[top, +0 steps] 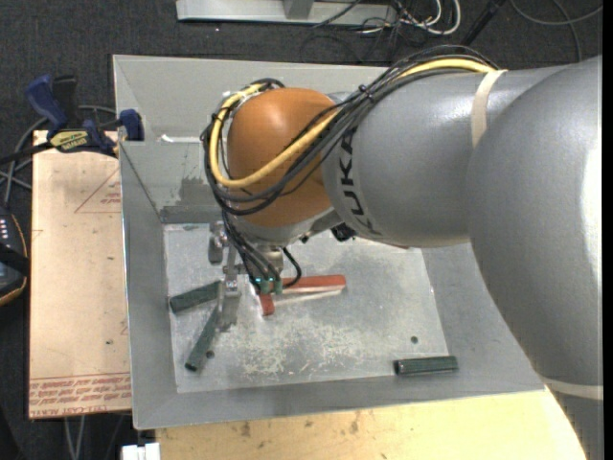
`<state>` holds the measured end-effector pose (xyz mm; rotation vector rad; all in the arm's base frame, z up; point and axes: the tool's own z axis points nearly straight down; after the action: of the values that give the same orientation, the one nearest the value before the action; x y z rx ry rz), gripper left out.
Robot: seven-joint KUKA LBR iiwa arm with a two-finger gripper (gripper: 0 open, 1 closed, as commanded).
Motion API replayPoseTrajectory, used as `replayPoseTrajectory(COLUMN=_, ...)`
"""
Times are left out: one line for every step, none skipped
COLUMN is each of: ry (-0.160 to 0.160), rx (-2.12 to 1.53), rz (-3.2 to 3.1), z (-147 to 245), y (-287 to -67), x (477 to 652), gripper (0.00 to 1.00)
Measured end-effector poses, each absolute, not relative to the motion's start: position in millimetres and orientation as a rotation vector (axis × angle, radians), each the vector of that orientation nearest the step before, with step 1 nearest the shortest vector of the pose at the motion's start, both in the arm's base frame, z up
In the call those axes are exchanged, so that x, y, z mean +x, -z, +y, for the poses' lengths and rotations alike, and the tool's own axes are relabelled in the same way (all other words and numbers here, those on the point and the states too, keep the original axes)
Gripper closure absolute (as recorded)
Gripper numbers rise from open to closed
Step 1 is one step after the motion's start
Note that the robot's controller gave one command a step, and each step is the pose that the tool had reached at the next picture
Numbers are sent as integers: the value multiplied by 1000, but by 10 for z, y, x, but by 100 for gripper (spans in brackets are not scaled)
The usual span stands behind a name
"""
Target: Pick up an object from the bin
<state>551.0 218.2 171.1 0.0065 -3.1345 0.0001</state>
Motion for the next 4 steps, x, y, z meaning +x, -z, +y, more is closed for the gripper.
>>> replayPoseTrajectory(ry=4, rx=869, rz=-3022, z=2210, y=-701, x=5377, gripper=0)
replayPoseTrajectory(ry=2, rx=1227, rz=-2897, z=2203, y=-1008, x=5290, gripper=0)
replayPoseTrajectory(ry=4, rx=1483, rz=-2773, z=2467, y=-999, x=5228, gripper=0)
replayPoseTrajectory(ry=3, rx=1531, rz=-2741, z=2272, y=-680, x=5218, gripper=0)
